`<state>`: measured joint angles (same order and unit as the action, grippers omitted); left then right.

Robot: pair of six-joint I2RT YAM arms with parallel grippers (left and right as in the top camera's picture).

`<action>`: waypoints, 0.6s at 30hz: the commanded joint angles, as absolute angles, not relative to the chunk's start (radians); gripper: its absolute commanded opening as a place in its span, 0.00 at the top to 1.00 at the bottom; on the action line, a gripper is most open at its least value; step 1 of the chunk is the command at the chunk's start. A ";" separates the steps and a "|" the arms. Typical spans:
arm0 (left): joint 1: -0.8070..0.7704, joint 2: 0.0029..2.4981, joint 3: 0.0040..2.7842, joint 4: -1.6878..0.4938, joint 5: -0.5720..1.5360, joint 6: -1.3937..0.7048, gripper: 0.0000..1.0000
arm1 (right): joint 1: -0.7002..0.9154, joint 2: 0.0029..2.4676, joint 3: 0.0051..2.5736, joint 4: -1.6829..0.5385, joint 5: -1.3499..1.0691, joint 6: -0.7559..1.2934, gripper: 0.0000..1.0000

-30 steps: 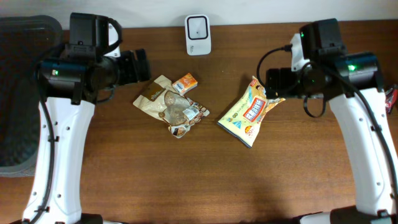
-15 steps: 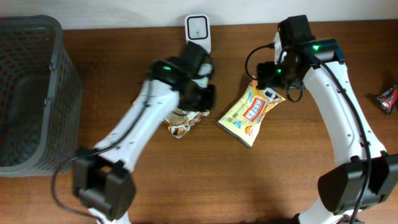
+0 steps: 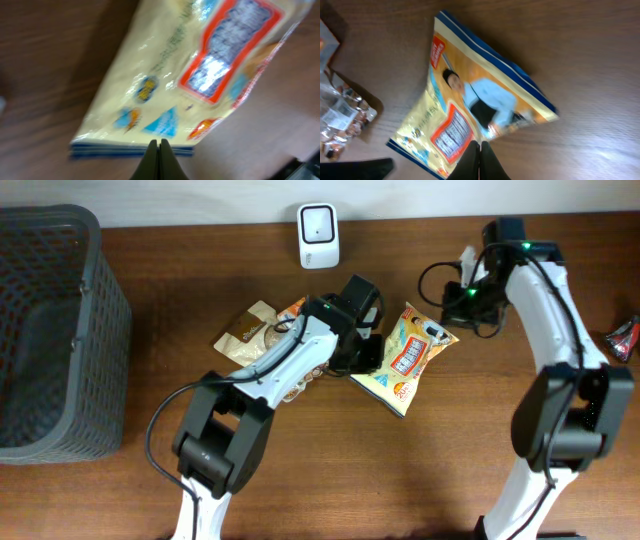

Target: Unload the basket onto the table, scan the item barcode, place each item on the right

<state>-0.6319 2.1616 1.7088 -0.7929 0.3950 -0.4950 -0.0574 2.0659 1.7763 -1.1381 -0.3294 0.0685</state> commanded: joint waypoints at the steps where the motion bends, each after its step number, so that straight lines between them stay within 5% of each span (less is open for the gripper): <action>1: -0.632 2.215 1.704 -0.763 0.528 -0.509 1.00 | -0.053 2.149 1.776 -1.121 -0.498 0.030 0.96; 18: -0.595 2.306 1.708 -0.851 0.306 -0.509 1.00 | -0.053 2.251 1.776 -1.245 -0.210 0.068 0.96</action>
<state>-0.6285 2.2745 1.7092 -0.8413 0.3954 -0.4988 -0.0574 2.2307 1.7763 -1.2026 -0.2874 0.0566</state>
